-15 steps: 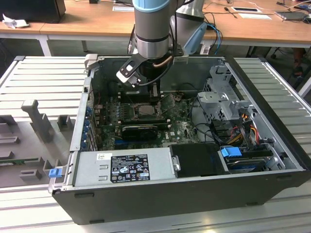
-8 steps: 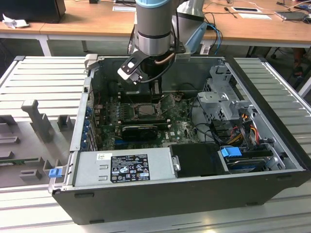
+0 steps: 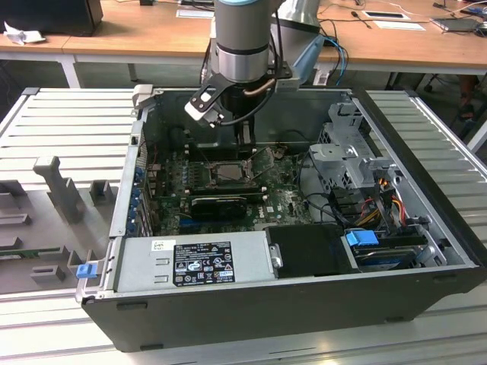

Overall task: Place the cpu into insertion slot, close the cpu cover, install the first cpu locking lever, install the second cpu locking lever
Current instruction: 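Close the cpu cover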

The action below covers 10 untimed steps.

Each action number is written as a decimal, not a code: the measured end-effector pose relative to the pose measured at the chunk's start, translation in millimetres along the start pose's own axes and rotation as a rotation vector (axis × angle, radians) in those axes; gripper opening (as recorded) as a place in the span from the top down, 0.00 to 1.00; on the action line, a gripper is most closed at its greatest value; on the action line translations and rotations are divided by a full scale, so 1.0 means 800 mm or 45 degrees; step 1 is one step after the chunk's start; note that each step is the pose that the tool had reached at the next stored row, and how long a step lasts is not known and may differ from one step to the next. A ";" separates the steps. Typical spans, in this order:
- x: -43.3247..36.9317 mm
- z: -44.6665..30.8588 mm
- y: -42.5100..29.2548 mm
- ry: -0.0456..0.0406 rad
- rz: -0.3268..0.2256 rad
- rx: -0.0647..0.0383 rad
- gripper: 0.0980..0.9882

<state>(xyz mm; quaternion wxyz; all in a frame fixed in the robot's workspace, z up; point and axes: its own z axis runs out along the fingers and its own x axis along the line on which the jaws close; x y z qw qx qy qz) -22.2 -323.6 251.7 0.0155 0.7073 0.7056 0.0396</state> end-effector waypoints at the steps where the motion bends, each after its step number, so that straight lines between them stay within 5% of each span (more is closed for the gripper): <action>1: 0.000 -0.0021 0.0001 0.000 0.000 0.000 0.99; 10: 0.000 -0.0068 0.0079 0.000 0.000 0.000 0.99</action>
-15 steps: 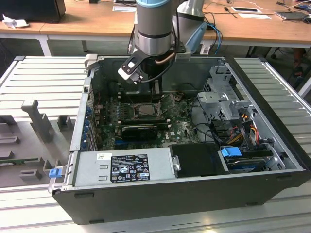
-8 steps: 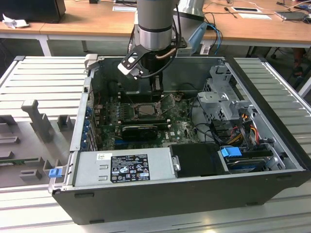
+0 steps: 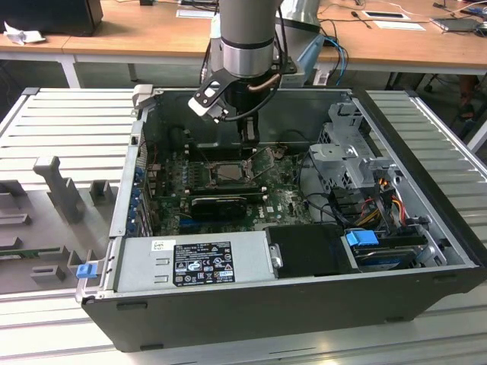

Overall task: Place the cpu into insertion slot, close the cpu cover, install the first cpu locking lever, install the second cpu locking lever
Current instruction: 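Close the cpu cover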

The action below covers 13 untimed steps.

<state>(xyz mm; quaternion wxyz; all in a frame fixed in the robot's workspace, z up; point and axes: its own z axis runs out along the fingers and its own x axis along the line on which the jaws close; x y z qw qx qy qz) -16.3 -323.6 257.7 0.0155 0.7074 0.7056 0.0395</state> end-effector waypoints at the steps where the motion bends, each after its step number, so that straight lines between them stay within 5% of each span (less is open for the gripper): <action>1: 0.000 -0.0024 0.0002 0.000 0.000 0.000 0.99; 13: 0.000 -0.0124 0.0102 0.000 0.000 0.000 0.99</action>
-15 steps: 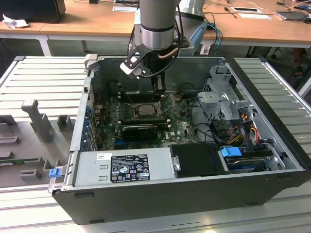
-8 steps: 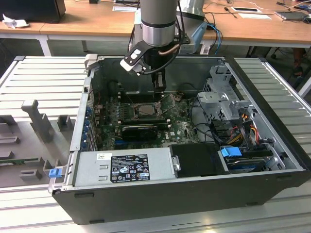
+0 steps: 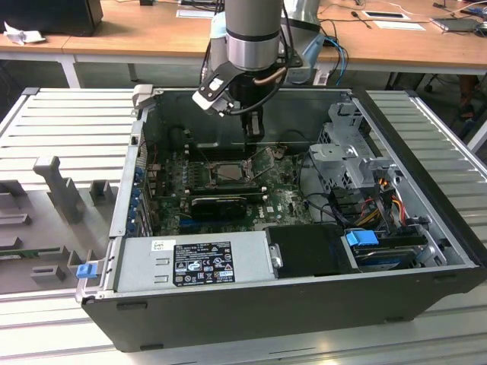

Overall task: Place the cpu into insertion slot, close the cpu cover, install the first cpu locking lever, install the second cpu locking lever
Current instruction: 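Close the cpu cover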

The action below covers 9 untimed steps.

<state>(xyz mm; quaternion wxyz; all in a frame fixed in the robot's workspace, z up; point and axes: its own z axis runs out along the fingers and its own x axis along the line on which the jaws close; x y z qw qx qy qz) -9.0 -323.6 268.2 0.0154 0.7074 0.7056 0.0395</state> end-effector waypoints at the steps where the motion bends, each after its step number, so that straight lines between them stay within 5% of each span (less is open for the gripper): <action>1: 0.000 -0.0017 0.0002 0.000 0.000 0.000 0.99; 5: 0.000 -0.0076 0.0030 0.000 0.000 0.000 0.99; 9: 0.000 -0.0058 0.0220 0.000 0.000 0.003 0.99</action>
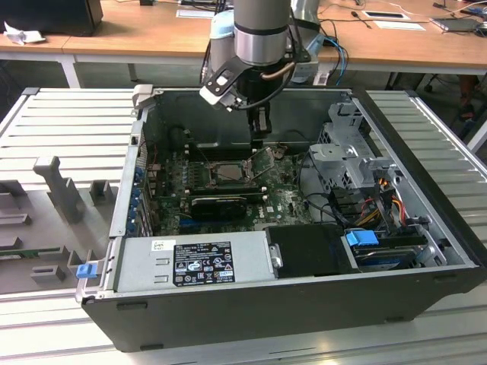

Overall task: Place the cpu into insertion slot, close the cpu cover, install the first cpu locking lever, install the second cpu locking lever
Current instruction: 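Close the cpu cover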

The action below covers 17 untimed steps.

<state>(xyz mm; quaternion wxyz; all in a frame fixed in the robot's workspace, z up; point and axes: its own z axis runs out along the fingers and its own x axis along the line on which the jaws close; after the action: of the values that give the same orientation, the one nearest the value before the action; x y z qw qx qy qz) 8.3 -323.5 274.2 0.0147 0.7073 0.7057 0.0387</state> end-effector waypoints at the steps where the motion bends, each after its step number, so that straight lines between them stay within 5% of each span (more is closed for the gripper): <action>1: 0.000 0.0006 0.0040 0.000 0.000 0.000 0.99; 7: 0.000 0.0142 0.0177 0.000 -0.001 0.004 0.99; 12: 0.000 0.0177 0.0393 0.000 0.000 0.052 0.99; 17: 0.000 0.0188 0.0437 0.000 0.000 0.054 0.99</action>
<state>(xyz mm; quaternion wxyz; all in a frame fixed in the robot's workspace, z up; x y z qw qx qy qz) 44.3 -323.6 261.8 -0.0002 0.7076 0.7062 0.0236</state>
